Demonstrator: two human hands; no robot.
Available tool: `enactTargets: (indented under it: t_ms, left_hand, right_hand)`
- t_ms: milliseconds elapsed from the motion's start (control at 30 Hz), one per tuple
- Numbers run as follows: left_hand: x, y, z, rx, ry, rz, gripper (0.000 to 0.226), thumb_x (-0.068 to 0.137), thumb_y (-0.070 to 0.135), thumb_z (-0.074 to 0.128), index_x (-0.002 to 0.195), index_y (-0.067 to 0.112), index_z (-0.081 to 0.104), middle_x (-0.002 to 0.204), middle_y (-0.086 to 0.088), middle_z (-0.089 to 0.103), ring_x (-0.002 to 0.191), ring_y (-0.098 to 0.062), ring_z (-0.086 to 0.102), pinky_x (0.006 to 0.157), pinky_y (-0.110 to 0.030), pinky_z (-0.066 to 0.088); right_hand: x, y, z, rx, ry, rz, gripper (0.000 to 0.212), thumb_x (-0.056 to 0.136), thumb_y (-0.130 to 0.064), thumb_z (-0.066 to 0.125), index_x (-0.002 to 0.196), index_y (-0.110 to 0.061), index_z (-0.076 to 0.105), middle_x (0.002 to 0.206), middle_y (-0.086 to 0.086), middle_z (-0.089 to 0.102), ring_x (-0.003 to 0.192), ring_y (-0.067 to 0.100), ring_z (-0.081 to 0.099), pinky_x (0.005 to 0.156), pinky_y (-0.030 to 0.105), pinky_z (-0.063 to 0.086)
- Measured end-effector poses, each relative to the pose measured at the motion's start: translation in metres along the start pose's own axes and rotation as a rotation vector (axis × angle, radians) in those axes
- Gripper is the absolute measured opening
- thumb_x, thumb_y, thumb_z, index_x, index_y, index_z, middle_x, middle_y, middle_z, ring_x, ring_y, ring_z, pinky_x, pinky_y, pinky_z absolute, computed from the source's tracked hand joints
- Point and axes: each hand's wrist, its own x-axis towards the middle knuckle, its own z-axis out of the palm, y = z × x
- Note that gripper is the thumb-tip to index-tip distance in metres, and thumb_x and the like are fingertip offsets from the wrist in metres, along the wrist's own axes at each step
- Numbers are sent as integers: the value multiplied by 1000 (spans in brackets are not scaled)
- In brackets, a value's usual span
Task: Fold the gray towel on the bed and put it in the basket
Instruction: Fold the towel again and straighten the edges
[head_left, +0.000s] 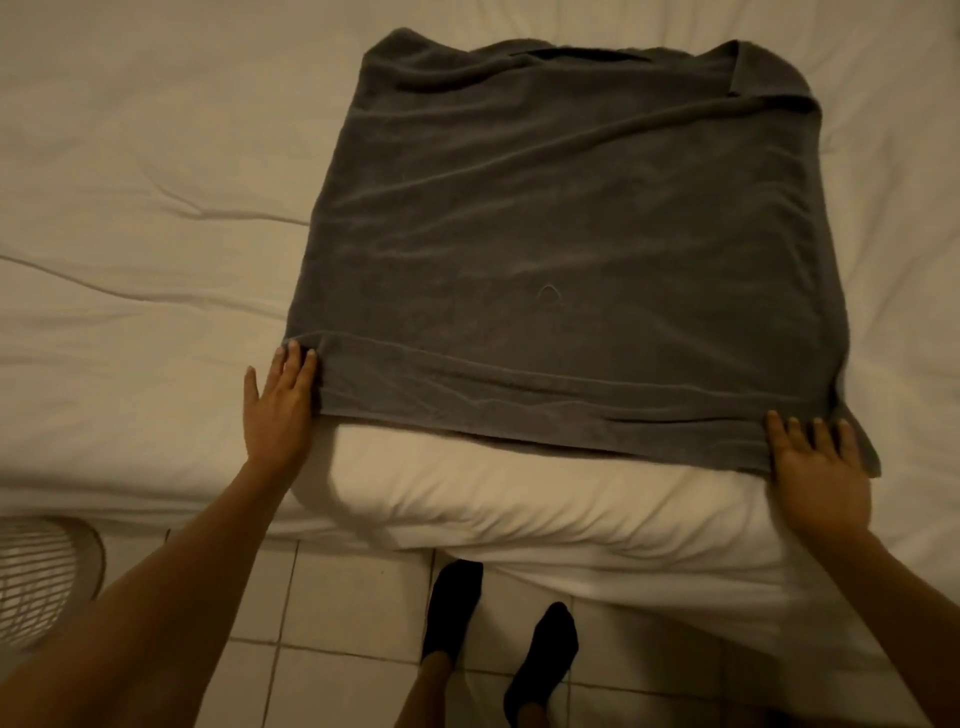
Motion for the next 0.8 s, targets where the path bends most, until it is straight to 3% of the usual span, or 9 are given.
enactTargets:
  t_ms: [67,133,200,300,433,567,633,733,800]
  left_hand:
    - [-4,-14,-3,44,-32,33,57,95,8,47,147,8,26,155,-16,23,144,-31,21,116,-40,-11]
    - [-11,-19,-6,75,-83,89,63,91,7,54,147,5,26,153,-18,25,142,-32,26,110,-29,-25]
    - [-21,-19,-7,95,-119,103,68,85,4,61,145,1,28,150,-21,31,138,-35,34,110,-27,-26]
    - [-44,-17,-7,124,-153,163,70,79,-1,62,142,-3,31,146,-25,37,136,-36,37,114,-32,-20]
    - [-66,7,-4,169,-210,371,71,81,27,34,147,5,23,151,-20,31,147,-17,-6,117,-38,-9]
    - [-62,61,1,134,-194,476,81,79,45,41,148,8,21,155,-17,22,144,-27,18,116,-44,-1]
    - [-57,82,5,97,-185,457,79,83,40,52,148,8,18,154,-18,23,142,-30,26,117,-49,7]
    - [-49,95,9,93,-164,390,77,80,23,69,144,3,31,148,-20,36,136,-32,39,110,-54,25]
    - [-43,96,11,102,-152,351,75,80,18,70,143,1,34,148,-20,37,136,-32,39,109,-54,24]
  right_hand:
    - [-4,5,0,-17,20,-8,55,79,-10,29,123,9,53,111,36,60,105,55,53,111,50,11]
    - [-10,3,0,-10,19,-1,53,79,-9,29,122,9,54,112,36,60,103,55,55,107,55,20]
    - [-18,-1,-1,25,-17,22,53,78,-8,30,122,9,55,113,36,59,101,54,57,100,58,32]
    - [-27,-3,-4,55,-78,48,54,76,-6,31,121,9,56,115,36,58,98,53,58,95,60,40]
    - [-24,-7,-16,60,-75,40,56,81,-12,26,127,3,53,121,37,53,108,55,52,99,63,33]
    - [-19,-32,-30,81,-45,-38,64,79,-14,37,143,-9,36,138,34,39,127,48,38,107,57,16]
    - [-19,-45,-31,83,-53,-76,63,82,-17,33,145,-12,32,140,31,39,130,45,38,109,55,13]
    - [-19,-52,-31,72,-91,-92,63,83,-24,26,145,-13,31,140,29,41,130,44,38,109,54,13]
    - [-18,-51,-29,61,-100,-90,61,86,-23,34,146,-15,29,140,29,40,130,44,37,109,56,15]
